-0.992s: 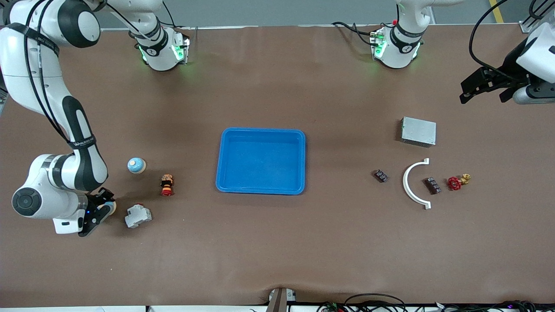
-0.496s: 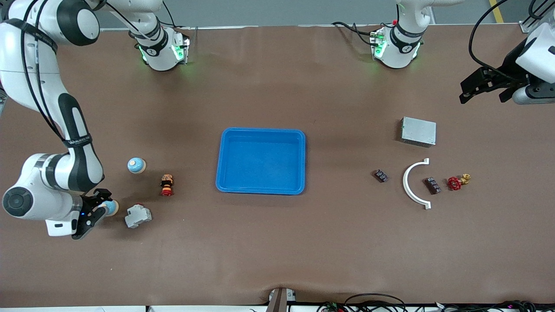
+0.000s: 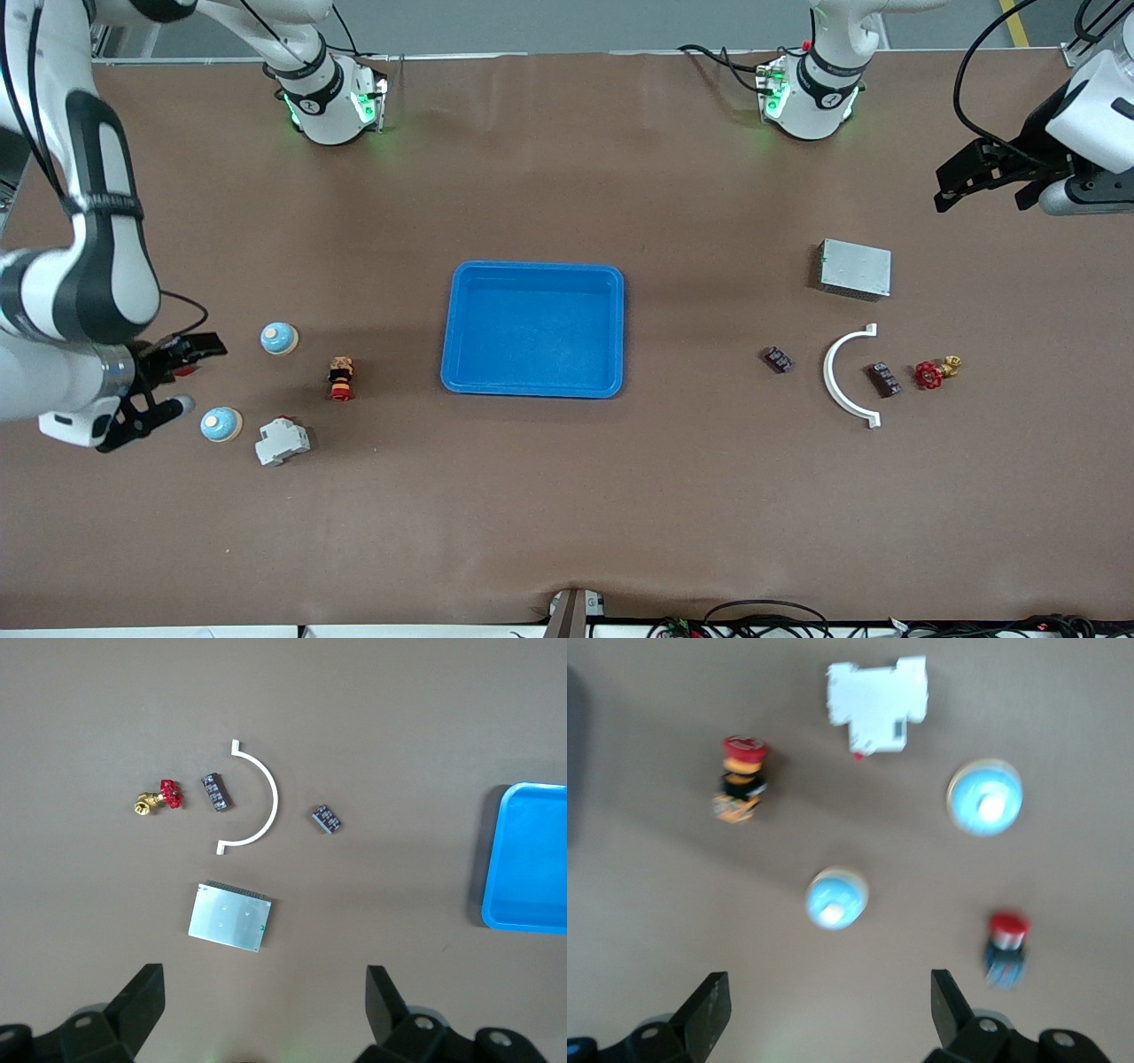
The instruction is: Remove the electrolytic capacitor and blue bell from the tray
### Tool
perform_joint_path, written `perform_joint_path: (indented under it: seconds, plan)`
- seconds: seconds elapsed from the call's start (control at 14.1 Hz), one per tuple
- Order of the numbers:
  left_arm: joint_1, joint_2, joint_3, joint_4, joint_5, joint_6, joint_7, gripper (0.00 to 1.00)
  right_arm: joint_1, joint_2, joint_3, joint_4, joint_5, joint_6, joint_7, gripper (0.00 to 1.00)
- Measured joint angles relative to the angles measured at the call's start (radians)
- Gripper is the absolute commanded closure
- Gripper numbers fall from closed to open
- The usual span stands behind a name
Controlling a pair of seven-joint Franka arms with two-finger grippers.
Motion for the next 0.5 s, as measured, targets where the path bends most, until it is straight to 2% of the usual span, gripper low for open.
perform_joint_path:
  seconds: [0.28,0.5]
  plan:
    - [0.0,0.0,-0.002,-0.003,0.0,-0.001,0.0,0.0,0.023,-0.154,-0.003,-0.038,0.0,-0.108,0.076,0.0]
    - [0.0,0.0,-0.002,-0.005,0.0,-0.001,0.0,0.0,0.019,-0.299,-0.01,-0.144,0.011,-0.126,0.176,0.0]
